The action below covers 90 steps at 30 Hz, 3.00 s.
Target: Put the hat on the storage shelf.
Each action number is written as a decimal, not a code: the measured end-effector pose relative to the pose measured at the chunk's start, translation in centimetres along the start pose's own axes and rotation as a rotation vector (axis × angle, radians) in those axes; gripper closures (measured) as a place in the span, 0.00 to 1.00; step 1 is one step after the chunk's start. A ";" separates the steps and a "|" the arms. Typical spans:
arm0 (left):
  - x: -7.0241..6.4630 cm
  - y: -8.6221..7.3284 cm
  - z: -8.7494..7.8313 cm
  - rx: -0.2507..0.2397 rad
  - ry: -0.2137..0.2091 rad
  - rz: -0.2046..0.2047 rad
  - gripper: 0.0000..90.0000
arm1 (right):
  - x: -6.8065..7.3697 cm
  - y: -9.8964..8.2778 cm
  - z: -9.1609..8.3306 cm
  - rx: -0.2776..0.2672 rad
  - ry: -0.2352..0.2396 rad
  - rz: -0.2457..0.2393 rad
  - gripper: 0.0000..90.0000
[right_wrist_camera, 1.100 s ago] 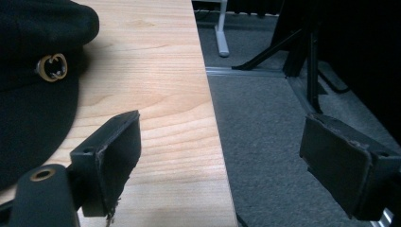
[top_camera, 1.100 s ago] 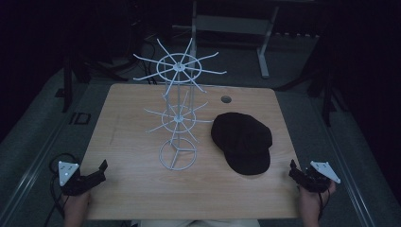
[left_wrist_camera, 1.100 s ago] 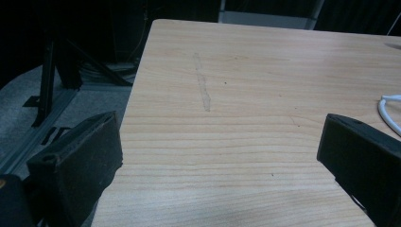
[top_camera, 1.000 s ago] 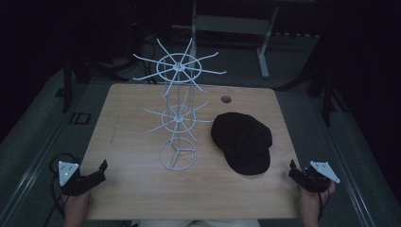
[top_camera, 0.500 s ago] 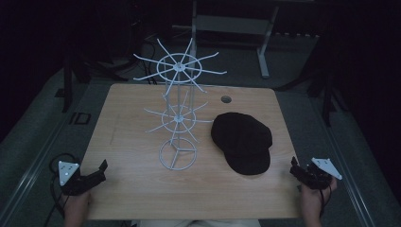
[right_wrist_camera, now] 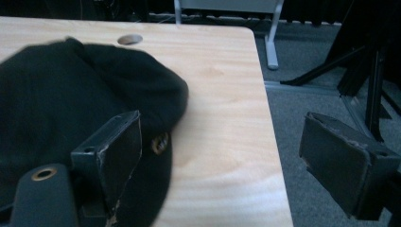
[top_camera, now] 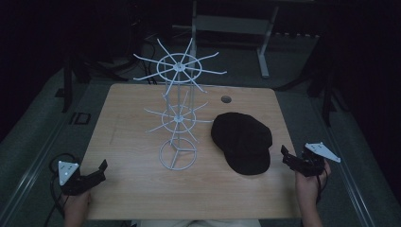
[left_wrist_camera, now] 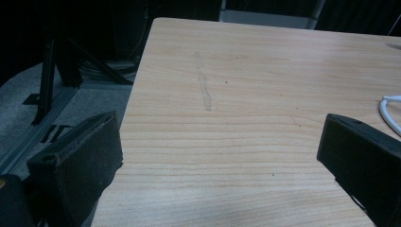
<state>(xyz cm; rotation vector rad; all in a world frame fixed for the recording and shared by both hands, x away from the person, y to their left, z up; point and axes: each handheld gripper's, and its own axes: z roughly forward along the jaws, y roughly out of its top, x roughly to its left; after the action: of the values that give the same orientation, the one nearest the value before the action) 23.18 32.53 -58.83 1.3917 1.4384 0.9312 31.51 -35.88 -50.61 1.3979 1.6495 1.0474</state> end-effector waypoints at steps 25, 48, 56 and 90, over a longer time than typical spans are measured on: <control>0.0 0.0 0.0 -0.001 -0.003 0.003 0.02 | 5.3 6.9 3.4 0.053 0.176 -0.011 0.15; 0.0 0.0 0.0 0.000 -0.007 0.002 0.02 | 10.4 9.6 10.6 0.218 0.243 -0.064 0.21; 0.1 0.0 0.0 0.000 -0.008 0.001 0.02 | 11.4 9.3 13.1 0.289 0.239 -0.093 0.30; 0.1 0.0 0.0 0.000 -0.004 -0.002 0.02 | 11.4 8.4 10.5 0.243 0.292 -0.182 0.92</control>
<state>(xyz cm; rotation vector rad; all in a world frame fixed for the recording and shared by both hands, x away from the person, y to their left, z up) 23.22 32.60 -58.84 1.3913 1.4368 0.9262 42.68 -22.55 -47.50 1.2569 2.1341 1.0077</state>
